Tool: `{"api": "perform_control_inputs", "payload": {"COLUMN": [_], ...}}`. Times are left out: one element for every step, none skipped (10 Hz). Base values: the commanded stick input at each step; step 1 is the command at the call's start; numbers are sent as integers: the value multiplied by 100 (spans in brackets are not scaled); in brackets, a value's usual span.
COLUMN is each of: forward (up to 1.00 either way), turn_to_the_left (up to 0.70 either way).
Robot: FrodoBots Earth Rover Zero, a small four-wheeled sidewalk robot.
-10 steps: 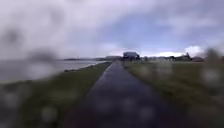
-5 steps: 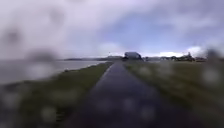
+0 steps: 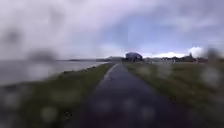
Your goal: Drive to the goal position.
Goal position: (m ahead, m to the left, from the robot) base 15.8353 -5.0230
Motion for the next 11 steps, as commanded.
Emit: {"api": "perform_control_inputs", "payload": {"forward": [70, 70, 70, 70, 70, 70, 70, 70, 70, 70, 70], "turn_to_the_left": [0, 0, 0, 0, 0, 0, 0, 0, 0, 0, 0]}}
